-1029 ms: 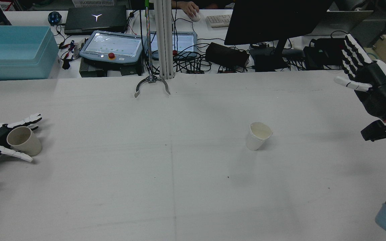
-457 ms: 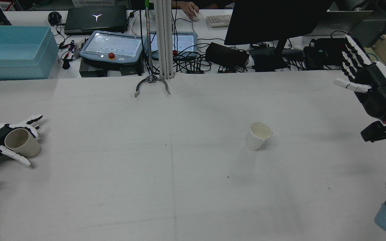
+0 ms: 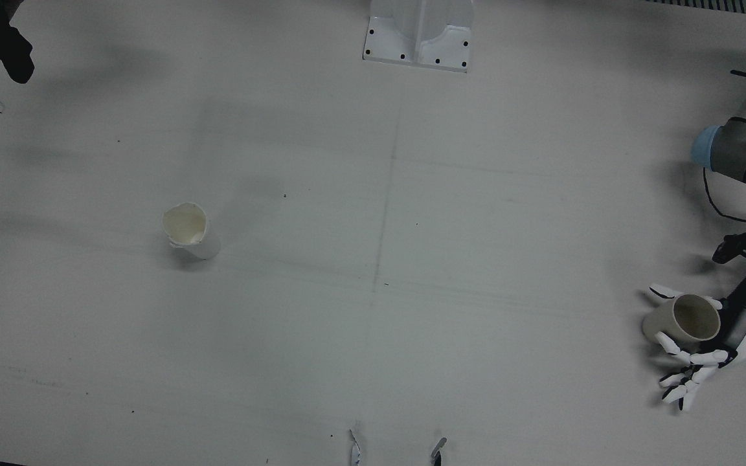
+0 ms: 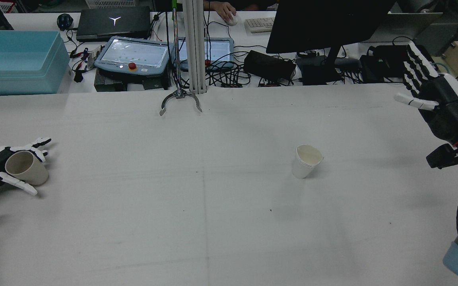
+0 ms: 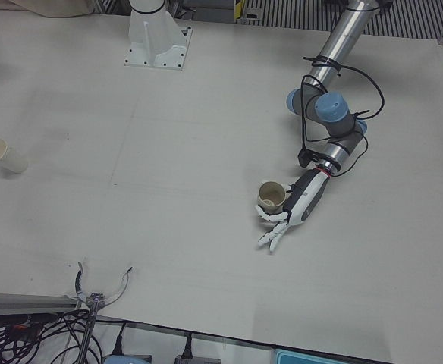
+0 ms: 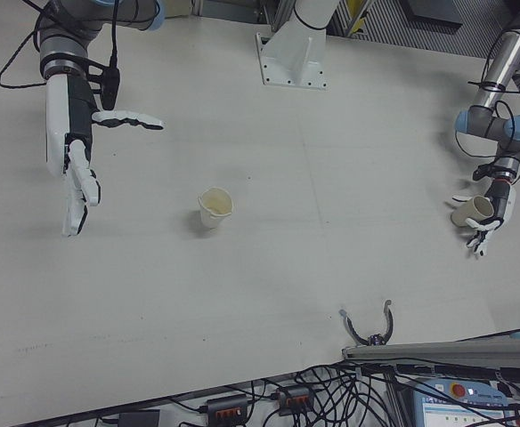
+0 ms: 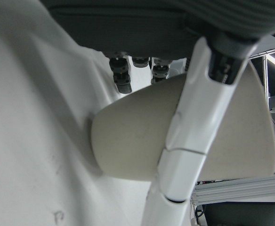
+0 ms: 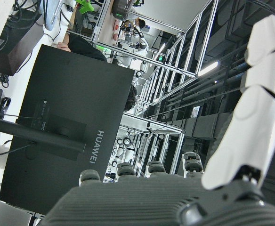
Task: Pour water
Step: 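Tighten the left hand's grip on the beige cup, then reach the right hand toward the white paper cup in the middle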
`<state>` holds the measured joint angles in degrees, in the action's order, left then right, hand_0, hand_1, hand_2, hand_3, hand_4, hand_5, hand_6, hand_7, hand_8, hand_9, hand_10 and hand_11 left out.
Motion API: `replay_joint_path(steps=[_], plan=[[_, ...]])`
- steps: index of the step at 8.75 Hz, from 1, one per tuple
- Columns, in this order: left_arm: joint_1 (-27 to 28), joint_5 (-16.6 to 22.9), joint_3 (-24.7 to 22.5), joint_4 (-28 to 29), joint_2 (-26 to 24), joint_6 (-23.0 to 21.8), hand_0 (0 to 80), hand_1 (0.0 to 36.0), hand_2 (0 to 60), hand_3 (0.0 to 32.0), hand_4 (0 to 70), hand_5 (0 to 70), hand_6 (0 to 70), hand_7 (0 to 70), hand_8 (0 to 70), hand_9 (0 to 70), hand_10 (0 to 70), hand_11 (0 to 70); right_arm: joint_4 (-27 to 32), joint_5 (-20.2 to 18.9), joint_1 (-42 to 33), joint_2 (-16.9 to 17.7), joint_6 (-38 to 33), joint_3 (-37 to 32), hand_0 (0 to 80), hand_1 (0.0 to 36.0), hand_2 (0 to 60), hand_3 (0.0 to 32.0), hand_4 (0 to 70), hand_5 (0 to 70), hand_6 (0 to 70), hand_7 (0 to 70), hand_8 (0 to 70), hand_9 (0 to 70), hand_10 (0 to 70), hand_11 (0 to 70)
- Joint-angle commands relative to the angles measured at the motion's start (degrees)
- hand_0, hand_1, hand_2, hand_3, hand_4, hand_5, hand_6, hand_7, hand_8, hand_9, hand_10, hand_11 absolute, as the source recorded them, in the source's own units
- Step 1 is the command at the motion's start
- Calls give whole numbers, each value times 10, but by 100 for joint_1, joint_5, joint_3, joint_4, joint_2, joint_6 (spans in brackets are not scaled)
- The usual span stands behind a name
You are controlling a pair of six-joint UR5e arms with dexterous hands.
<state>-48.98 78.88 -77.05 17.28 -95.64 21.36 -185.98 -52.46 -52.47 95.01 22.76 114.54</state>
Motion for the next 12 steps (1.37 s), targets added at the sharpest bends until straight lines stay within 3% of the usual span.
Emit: replay_joint_path(steps=[1, 3, 4, 6, 7, 10, 11, 12], plan=[[-50, 13, -721, -592, 150, -447, 800, 360, 0, 0, 593, 700, 108, 105, 22, 7, 92, 174, -9, -10, 104, -211, 9, -20, 466, 157, 155, 158, 0, 46, 56, 33, 28, 25, 0, 0], [-24, 13, -943, -769, 160, -448, 800, 360, 0, 0, 583, 700, 109, 108, 21, 7, 90, 170, 270, 60, 455, -325, -18, -833, 466, 163, 185, 156, 0, 47, 63, 43, 32, 27, 0, 0], [-24, 4, -995, -831, 142, -439, 800, 360, 0, 0, 590, 700, 111, 111, 22, 8, 92, 172, 812, 60, 666, -586, 43, -1620, 465, 165, 179, 158, 0, 47, 44, 12, 29, 25, 0, 0], [-41, 13, -1241, -1006, 168, -448, 800, 360, 0, 0, 601, 700, 109, 104, 19, 6, 92, 173, 1239, 69, 1017, -975, 254, -2391, 488, 206, 203, 86, 0, 57, 7, 0, 33, 26, 0, 0], [-50, 13, -1259, -1007, 177, -457, 800, 360, 0, 0, 604, 700, 109, 105, 20, 7, 91, 171, 1265, 78, 1107, -1002, 446, -2393, 512, 228, 198, 70, 0, 64, 12, 0, 27, 18, 0, 0], [-33, 13, -1260, -1051, 168, -457, 800, 360, 0, 0, 600, 700, 105, 104, 19, 6, 89, 169, 1274, 261, 1405, -1116, 510, -2227, 528, 239, 167, 76, 0, 64, 0, 0, 18, 3, 0, 0], [-41, 4, -1260, -1051, 177, -457, 800, 360, 0, 0, 603, 700, 106, 103, 20, 6, 90, 170, 1274, 315, 1563, -1116, 510, -2217, 521, 228, 146, 80, 0, 60, 0, 0, 12, 0, 0, 0], [-33, 4, -1260, -1051, 186, -457, 800, 360, 0, 0, 600, 700, 106, 102, 20, 6, 90, 170, 1274, 324, 1773, -1134, 571, -2243, 489, 193, 140, 80, 0, 45, 0, 0, 11, 0, 0, 0]])
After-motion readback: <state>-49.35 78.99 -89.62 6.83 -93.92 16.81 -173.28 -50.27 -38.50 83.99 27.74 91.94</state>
